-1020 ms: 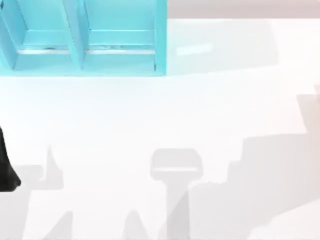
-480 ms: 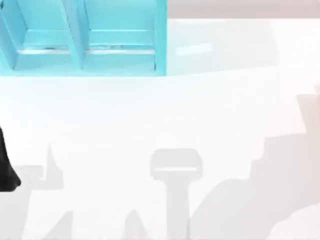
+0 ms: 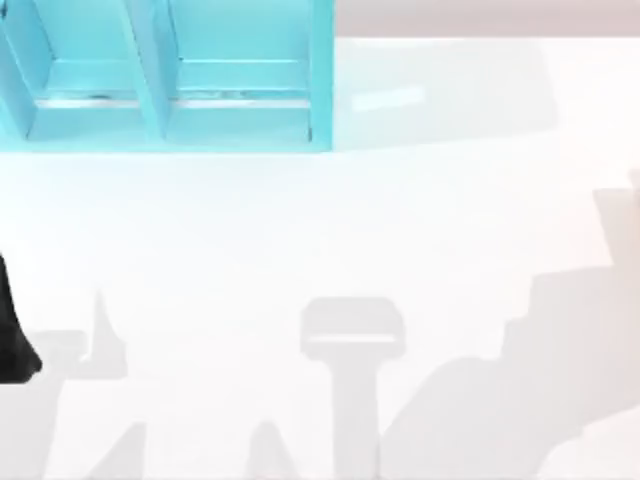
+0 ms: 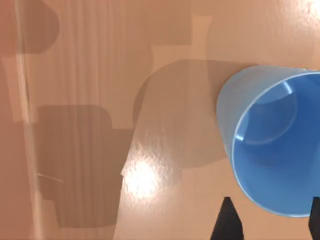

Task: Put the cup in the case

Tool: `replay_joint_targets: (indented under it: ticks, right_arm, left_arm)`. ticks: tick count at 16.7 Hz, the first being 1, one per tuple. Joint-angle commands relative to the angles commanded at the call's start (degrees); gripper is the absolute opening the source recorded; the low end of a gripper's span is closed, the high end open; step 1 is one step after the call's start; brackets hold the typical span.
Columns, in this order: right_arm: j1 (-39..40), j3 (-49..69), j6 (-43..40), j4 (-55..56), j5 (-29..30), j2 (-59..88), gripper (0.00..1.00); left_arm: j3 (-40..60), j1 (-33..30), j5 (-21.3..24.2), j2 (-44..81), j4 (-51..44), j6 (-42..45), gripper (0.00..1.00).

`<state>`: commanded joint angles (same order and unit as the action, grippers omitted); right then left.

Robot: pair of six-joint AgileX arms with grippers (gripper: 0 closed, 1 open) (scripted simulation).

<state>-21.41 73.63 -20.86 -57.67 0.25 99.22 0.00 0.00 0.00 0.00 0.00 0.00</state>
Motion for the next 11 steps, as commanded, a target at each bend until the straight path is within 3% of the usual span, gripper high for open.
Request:
replay_joint_targets:
  ticks: [5, 11]
  right_arm:
    - [0.0, 0.0, 0.0, 0.0, 0.0, 0.0, 0.98]
    - [0.0, 0.0, 0.0, 0.0, 0.0, 0.0, 1.0]
  left_arm:
    - [0.0, 0.0, 0.0, 0.0, 0.0, 0.0, 1.0]
    - [0.0, 0.0, 0.0, 0.0, 0.0, 0.0, 1.0]
